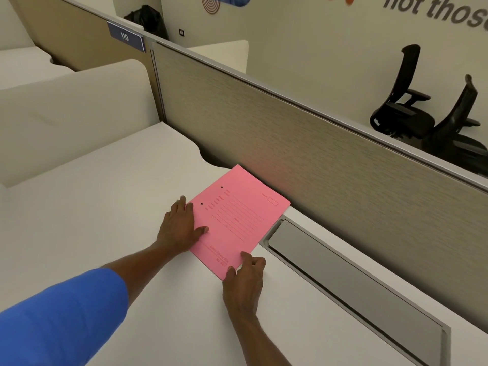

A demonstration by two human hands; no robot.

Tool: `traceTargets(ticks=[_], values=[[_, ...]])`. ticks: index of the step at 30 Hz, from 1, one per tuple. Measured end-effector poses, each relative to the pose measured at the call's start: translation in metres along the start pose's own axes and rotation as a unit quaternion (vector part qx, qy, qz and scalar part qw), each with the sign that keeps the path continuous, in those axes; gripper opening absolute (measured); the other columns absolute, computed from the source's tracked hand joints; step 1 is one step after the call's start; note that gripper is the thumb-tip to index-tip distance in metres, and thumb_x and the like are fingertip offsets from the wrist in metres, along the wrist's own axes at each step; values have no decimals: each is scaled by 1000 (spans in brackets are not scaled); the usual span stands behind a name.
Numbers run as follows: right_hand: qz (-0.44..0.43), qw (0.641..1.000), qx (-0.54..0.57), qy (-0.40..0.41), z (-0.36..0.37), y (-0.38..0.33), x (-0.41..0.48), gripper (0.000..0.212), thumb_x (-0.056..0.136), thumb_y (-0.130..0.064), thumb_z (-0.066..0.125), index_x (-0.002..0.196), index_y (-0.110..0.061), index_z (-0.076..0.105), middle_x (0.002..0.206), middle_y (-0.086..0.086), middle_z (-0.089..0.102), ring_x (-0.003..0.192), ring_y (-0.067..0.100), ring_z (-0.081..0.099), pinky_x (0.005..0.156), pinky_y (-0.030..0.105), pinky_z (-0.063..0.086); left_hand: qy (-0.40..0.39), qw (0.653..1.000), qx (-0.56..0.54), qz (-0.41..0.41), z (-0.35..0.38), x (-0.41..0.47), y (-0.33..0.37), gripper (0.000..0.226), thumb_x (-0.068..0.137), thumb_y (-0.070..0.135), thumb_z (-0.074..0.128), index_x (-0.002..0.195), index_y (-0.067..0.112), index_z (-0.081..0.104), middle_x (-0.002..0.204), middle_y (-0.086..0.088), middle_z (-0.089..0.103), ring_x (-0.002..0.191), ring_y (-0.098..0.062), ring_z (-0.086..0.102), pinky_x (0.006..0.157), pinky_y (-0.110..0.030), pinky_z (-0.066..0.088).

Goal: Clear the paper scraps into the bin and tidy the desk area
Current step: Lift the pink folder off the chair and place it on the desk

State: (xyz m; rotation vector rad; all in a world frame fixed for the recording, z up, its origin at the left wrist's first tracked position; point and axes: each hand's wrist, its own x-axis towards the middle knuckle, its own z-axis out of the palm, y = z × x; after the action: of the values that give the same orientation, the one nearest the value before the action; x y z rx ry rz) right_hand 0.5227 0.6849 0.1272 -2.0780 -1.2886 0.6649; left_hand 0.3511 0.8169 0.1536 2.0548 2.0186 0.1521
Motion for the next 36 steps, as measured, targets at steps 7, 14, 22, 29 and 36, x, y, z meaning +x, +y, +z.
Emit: traceTargets(ticks=[7, 14, 22, 29, 36], values=[[-18, 1000, 7, 5, -11, 21, -31, 42, 94, -13, 69, 135, -19, 59, 126, -3, 46, 103, 19, 66, 95, 34, 56, 58, 997, -36, 38, 8, -95, -29, 42, 93, 39, 74, 127, 16, 65, 151, -8, 55, 136, -32, 56, 104, -46, 55], [-20, 999, -13, -28, -32, 34, -94, 42, 93, -14, 67, 133, -24, 61, 127, -6, 46, 110, 17, 65, 93, 33, 55, 64, 993, -99, 4, 7, -216, -83, 19, 88, 24, 82, 105, 20, 74, 137, 0, 63, 124, -23, 66, 82, -38, 63], [7, 992, -87, -88, -62, 47, -217, 41, 94, -31, 65, 130, -46, 54, 128, -17, 46, 116, 3, 61, 87, 28, 53, 1, 996, -93, -15, -29, -314, -142, 21, 96, 31, 71, 80, 40, 59, 77, 18, 68, 78, -5, 66, 72, -30, 57], [-11, 981, -126, -146, -74, 66, -331, 39, 95, -31, 65, 131, -42, 53, 122, -18, 49, 109, 1, 60, 88, 31, 54, -114, 984, -131, -44, -46, -410, -166, 18, 101, 42, 63, 88, 31, 68, 79, 17, 71, 74, -5, 68, 70, -26, 58], [-1, 982, -118, -148, -73, 81, -426, 37, 94, -28, 71, 127, -38, 57, 116, -15, 58, 96, 3, 62, 81, 29, 50, -169, 977, -126, -35, -34, -519, -205, 20, 97, 50, 65, 95, 31, 72, 86, 13, 74, 80, -6, 71, 76, -34, 63]])
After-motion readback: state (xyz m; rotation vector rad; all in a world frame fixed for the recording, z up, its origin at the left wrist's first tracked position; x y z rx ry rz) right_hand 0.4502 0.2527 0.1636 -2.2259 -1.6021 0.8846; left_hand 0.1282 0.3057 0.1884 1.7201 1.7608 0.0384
